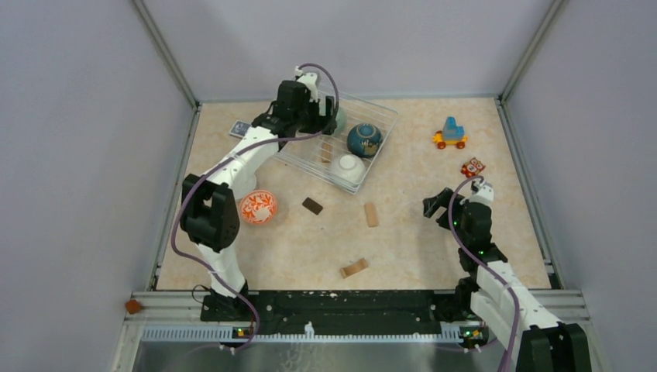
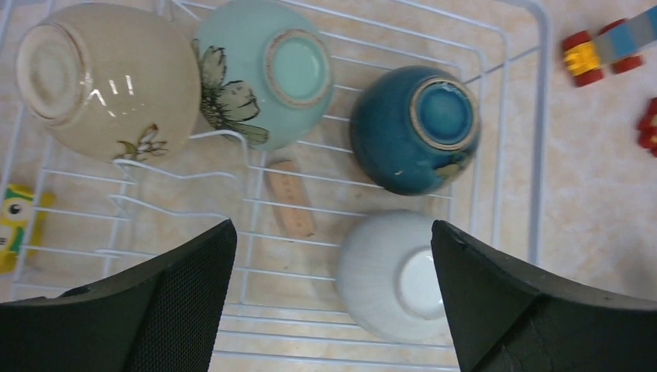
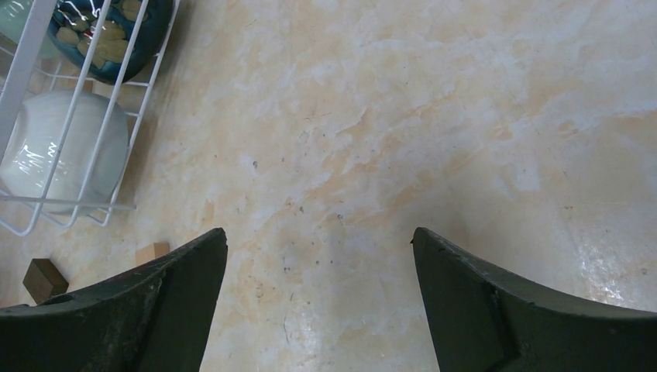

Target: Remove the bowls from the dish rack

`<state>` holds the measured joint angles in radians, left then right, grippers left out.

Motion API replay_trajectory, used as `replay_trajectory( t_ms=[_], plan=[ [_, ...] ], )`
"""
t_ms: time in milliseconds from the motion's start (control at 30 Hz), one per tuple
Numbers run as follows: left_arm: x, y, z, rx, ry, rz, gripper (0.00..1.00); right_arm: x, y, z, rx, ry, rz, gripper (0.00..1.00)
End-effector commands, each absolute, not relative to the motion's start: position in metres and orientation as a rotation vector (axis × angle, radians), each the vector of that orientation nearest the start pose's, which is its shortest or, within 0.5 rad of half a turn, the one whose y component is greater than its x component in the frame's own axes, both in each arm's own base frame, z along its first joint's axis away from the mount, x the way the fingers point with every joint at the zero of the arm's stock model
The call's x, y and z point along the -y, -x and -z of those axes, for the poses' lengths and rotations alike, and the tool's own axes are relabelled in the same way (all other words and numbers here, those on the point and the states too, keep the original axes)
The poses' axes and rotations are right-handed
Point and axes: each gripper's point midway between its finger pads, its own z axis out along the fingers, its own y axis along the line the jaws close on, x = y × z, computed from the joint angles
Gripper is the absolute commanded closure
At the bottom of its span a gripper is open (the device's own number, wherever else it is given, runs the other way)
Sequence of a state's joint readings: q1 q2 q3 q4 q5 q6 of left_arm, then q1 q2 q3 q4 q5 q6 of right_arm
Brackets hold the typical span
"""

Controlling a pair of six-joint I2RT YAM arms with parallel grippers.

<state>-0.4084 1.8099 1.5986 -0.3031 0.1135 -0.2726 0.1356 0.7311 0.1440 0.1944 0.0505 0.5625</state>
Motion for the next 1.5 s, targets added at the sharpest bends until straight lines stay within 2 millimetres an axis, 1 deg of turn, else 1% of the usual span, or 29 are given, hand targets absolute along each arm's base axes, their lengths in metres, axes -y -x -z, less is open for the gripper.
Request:
replay_trajectory(
  t_ms=[0,100,133,200,233,300,333,400,433,533,667,733,867,967,1067,1167,1233,1467],
  plan=[
    [0.21,-0.502,-0.213,-2.079,-0.384,0.215,0.01,-0.055,-0.282,-0.091,-1.881,-0.429,-0.435,0.12],
    [0.192,-0.519,-0.204,-2.098,-0.445,0.035,0.01,-0.057,-0.282,-0.092,-1.877,-0.412,-0.446,0.12],
    [0.19,-0.524,-0.203,-2.112,-0.454,0.0,0.01,-0.057,-0.282,-0.093,-1.873,-0.409,-0.446,0.12],
    [0.19,-0.532,-0.193,-2.154,-0.44,-0.027,0.01,-0.057,-0.282,-0.094,-1.868,-0.404,-0.44,0.11],
    [0.192,-0.533,-0.194,-2.163,-0.431,-0.012,0.01,-0.056,-0.282,-0.093,-1.869,-0.405,-0.435,0.11],
    [0.2,-0.531,-0.194,-2.164,-0.428,0.05,0.01,-0.055,-0.283,-0.093,-1.868,-0.403,-0.426,0.11],
    [0.205,-0.53,-0.198,-2.151,-0.419,0.09,0.01,-0.055,-0.283,-0.094,-1.868,-0.401,-0.423,0.11],
    [0.212,-0.523,-0.202,-2.132,-0.415,0.157,0.01,-0.054,-0.284,-0.093,-1.874,-0.4,-0.415,0.11],
    [0.214,-0.519,-0.2,-2.132,-0.417,0.179,0.01,-0.054,-0.284,-0.093,-1.878,-0.401,-0.411,0.11],
    [0.209,-0.516,-0.206,-2.132,-0.4,0.156,0.01,-0.052,-0.285,-0.091,-1.891,-0.405,-0.397,0.11],
    [0.193,-0.522,-0.217,-2.134,-0.4,0.039,0.01,-0.054,-0.283,-0.094,-1.895,-0.387,-0.407,0.11],
    [0.189,-0.527,-0.214,-2.13,-0.422,-0.008,0.01,-0.056,-0.282,-0.098,-1.874,-0.374,-0.42,0.11],
    [0.188,-0.541,-0.201,-2.137,-0.48,-0.071,0.01,-0.054,-0.278,-0.107,-1.821,-0.367,-0.427,0.11],
    [0.181,-0.551,-0.199,-2.129,-0.484,-0.147,0.01,-0.055,-0.276,-0.111,-1.797,-0.363,-0.438,0.11],
    [0.184,-0.558,-0.202,-2.102,-0.495,-0.155,0.01,-0.054,-0.274,-0.114,-1.792,-0.359,-0.435,0.1],
    [0.186,-0.567,-0.205,-2.061,-0.499,-0.164,0.01,-0.053,-0.274,-0.113,-1.791,-0.359,-0.425,0.1],
    [0.185,-0.573,-0.202,-2.051,-0.507,-0.185,0.01,-0.056,-0.275,-0.116,-1.779,-0.346,-0.444,0.1],
    [0.178,-0.592,-0.187,-2.021,-0.481,-0.283,0.01,-0.056,-0.274,-0.116,-1.773,-0.346,-0.449,0.09]
  ],
)
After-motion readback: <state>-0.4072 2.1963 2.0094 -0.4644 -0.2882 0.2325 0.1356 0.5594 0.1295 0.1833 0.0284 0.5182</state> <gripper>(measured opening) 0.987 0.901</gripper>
